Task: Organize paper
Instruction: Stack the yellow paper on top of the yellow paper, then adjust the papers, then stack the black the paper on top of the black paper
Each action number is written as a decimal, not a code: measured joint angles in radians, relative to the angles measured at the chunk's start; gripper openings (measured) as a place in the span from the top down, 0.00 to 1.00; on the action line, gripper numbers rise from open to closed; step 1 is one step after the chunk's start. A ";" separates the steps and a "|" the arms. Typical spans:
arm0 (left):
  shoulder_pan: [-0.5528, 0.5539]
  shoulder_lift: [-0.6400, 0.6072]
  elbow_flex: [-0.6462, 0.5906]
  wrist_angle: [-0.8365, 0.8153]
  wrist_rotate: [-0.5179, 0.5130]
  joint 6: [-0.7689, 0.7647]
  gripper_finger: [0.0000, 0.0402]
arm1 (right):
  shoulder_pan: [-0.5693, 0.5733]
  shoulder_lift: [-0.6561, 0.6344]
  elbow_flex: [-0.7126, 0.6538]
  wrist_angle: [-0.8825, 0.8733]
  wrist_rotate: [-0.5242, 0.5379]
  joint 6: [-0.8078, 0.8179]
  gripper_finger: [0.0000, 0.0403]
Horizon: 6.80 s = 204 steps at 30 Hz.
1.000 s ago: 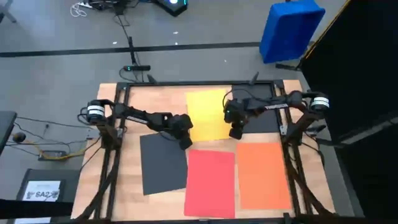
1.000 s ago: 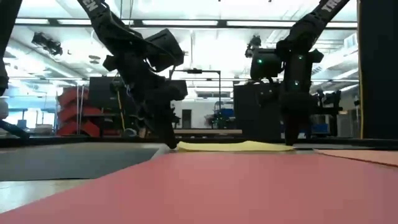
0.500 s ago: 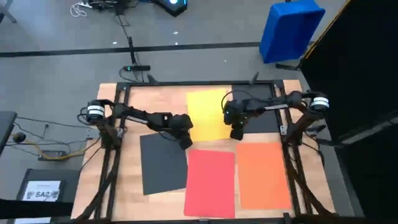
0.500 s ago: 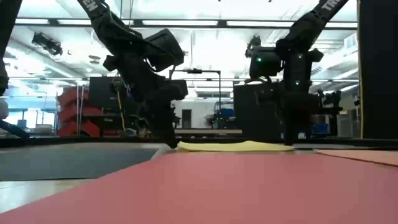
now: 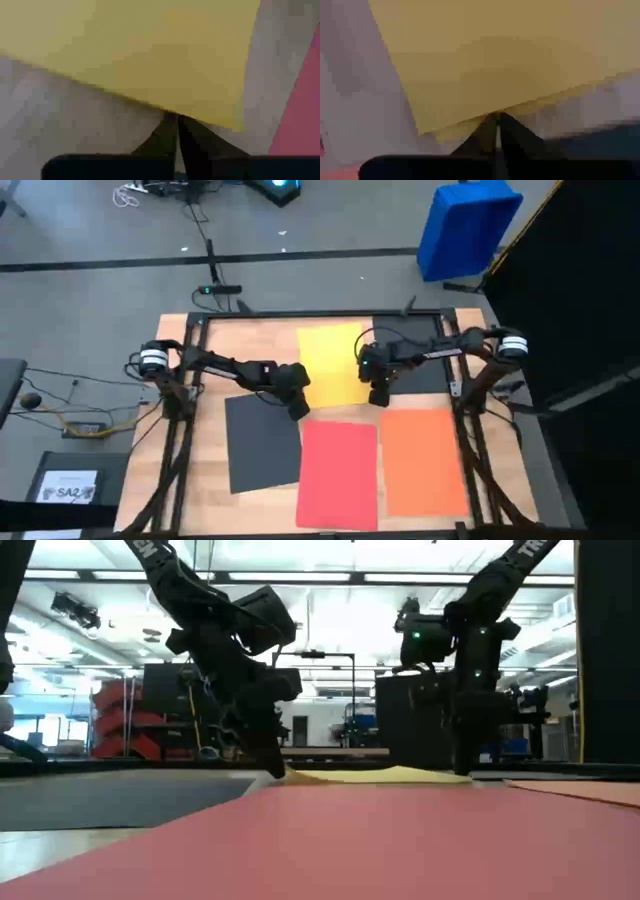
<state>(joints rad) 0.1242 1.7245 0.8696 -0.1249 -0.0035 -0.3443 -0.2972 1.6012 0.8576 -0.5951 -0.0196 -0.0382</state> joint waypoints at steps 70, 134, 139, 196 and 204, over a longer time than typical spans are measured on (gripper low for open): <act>0.025 -0.377 -0.168 0.148 -0.123 0.046 1.00 | 0.131 0.491 0.536 0.185 -0.172 -0.086 1.00; -0.467 -0.376 -0.246 0.261 -0.221 -0.106 1.00 | 0.751 0.412 0.400 0.200 -0.041 0.545 1.00; -0.467 -0.376 -0.246 0.261 -0.221 -0.104 1.00 | 0.723 0.412 0.400 0.149 -0.075 0.457 1.00; -0.789 -0.384 -0.243 -0.143 -0.280 -0.577 1.00 | 0.199 0.295 0.395 0.566 -0.159 0.363 0.69; -0.746 -0.257 -0.242 -0.197 -0.261 -0.553 1.00 | 0.164 0.295 0.395 0.568 -0.125 0.333 0.61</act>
<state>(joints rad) -0.6220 1.4670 0.6273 -0.3218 -0.2646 -0.8970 -0.1332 1.8961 1.2530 -0.0273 -0.1450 0.2946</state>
